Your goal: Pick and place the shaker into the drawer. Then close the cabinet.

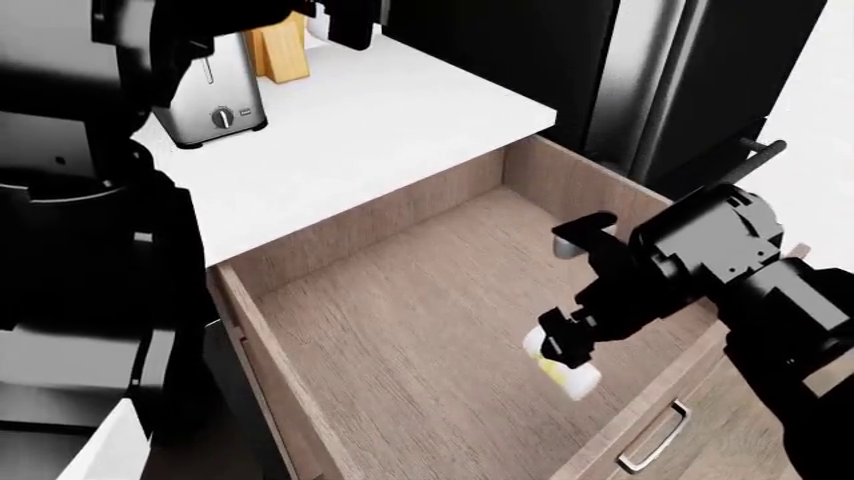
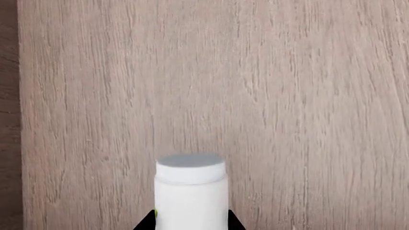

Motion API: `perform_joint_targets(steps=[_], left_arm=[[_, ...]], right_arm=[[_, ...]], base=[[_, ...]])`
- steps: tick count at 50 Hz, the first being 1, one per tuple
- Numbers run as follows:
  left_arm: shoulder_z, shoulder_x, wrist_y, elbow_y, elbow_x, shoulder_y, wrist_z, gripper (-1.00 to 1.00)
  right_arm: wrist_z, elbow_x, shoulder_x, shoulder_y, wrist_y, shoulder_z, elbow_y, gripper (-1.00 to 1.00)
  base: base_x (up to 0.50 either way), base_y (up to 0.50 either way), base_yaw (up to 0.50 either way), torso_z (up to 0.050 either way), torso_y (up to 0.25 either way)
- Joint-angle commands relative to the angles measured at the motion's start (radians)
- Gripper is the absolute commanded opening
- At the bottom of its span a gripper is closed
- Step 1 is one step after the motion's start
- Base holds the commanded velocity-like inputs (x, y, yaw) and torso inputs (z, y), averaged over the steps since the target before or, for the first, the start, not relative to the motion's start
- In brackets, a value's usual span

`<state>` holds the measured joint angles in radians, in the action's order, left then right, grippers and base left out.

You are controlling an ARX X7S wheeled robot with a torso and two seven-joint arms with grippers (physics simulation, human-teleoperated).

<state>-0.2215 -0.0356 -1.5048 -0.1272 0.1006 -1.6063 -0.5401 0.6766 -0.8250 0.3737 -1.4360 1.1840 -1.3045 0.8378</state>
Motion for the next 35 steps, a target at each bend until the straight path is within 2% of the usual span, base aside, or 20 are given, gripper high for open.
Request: perform_joint_targets(steps=[1,33,34,35], left_arm=[[0.005,-0.005,0.013,-0.007,-0.023,0.01,0.019,-1.0],[0.003,-0.02,0.018,-0.014,-0.065,0.016,0.05,-1.0],[0.004,-0.02,0.017,-0.014,-0.066,0.016,0.051,-1.0],[0.004,-0.02,0.018,-0.013,-0.067,0.017,0.052,-1.0]], right_arm=[[0.029,0.02,-0.007,0.013,-0.001,-0.035,0.018,-1.0],[0.078,0.055,-0.059,0.043,-0.055,-0.07,0.12,-1.0],[0.077,0.055,-0.059,0.043,-0.054,-0.069,0.119,1.0],[0.075,0.055,-0.058,0.043,-0.053,-0.069,0.118,1.0]], base=[[0.0,0.0,0.0,0.0,0.0],[0.0,0.0,0.0,0.0,0.001],[0.0,0.0,0.0,0.0,0.0],[0.0,0.0,0.0,0.0,0.0]])
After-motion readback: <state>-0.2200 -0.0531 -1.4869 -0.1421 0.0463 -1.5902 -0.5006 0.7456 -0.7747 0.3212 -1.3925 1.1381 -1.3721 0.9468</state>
